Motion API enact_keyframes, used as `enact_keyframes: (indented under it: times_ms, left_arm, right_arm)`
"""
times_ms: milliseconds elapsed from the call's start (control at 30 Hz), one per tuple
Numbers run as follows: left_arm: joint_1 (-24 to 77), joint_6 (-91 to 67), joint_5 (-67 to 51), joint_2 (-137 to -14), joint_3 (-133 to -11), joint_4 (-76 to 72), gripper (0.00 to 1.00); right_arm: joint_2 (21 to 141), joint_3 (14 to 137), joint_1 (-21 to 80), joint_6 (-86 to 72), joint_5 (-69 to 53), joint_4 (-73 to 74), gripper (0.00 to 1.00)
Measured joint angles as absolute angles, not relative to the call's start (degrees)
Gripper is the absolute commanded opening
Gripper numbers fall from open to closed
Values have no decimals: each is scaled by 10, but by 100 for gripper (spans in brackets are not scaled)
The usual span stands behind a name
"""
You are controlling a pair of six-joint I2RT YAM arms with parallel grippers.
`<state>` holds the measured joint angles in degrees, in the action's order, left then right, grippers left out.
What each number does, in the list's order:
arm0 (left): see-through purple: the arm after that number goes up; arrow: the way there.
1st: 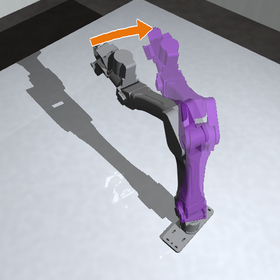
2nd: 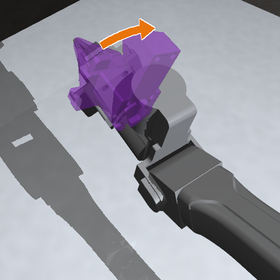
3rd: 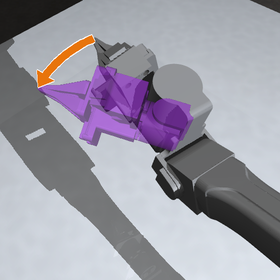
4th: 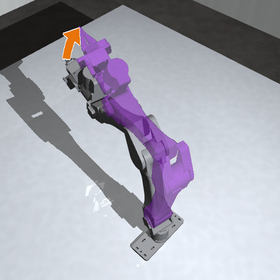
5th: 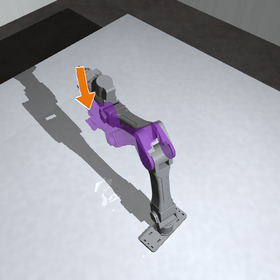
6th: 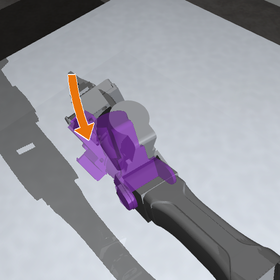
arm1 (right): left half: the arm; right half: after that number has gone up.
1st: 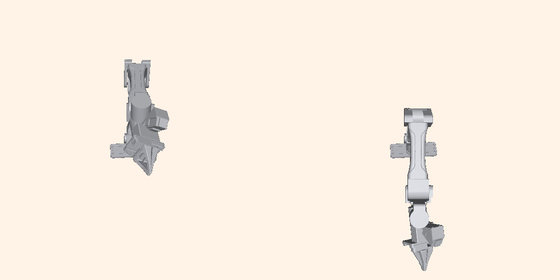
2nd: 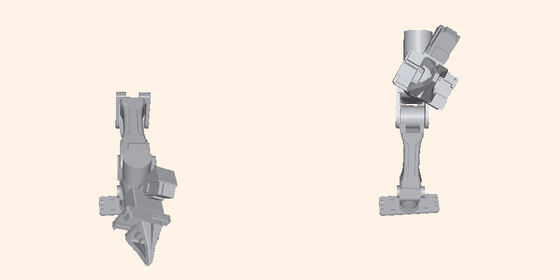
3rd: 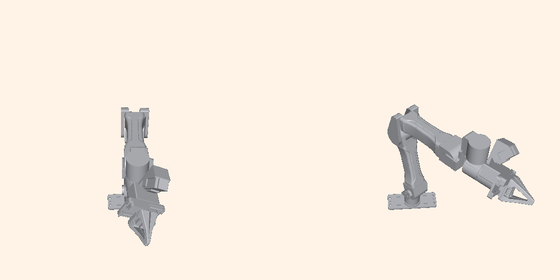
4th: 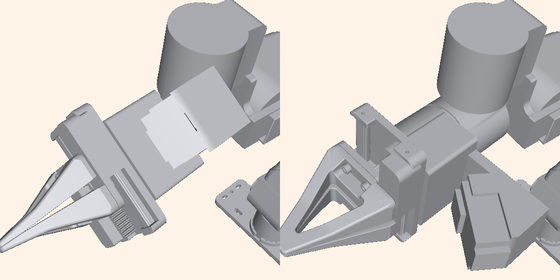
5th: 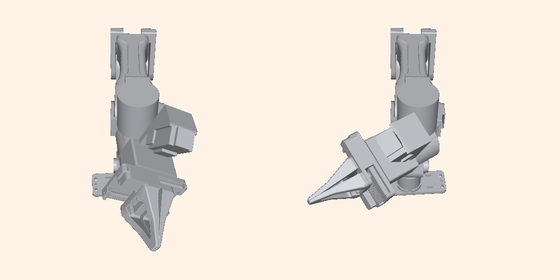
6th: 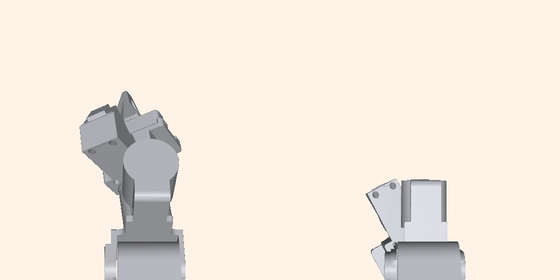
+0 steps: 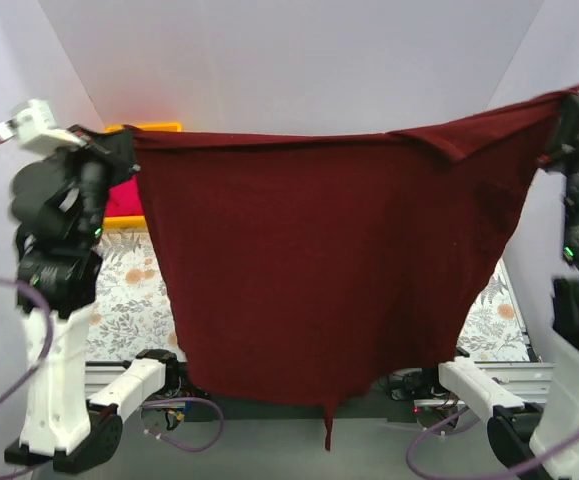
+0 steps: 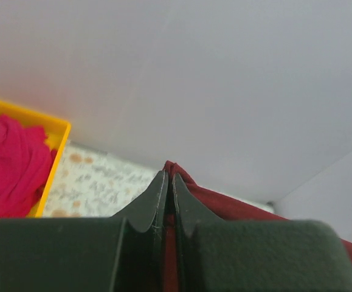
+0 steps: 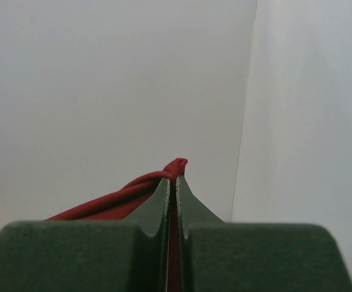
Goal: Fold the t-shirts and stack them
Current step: Flatten the tshirt out, then fold the tshirt
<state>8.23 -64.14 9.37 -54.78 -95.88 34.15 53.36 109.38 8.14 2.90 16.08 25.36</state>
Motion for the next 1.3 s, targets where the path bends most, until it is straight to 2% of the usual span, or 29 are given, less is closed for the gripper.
enact_keyframes:
  times_ms: [133, 300, 433, 633, 767, 967, 1300]
  left_arm:
    - [82, -641, 95, -637, -855, 296, 0]
    - [80, -644, 106, -845, -745, 224, 0]
    - [77, -652, 115, -991, -720, 215, 0]
    - [68, -659, 111, -1130, -757, 201, 0]
    - [58, -660, 103, -1164, -793, 191, 0]
    - [45, -661, 82, -1178, -838, 187, 0]
    - [42, -660, 57, -1190, -903, 212, 0]
  right_arm:
    - [607, 980, 81, 45, 155, 182, 1]
    - [744, 776, 79, 69, 159, 68, 1]
    - [873, 681, 78, 77, 156, 23, 1]
    - [995, 681, 76, 76, 145, -35, 1]
    - [1030, 700, 69, 73, 134, -57, 1]
    - [1044, 737, 67, 60, 120, -54, 1]
    - [1018, 766, 67, 3, 119, 47, 1]
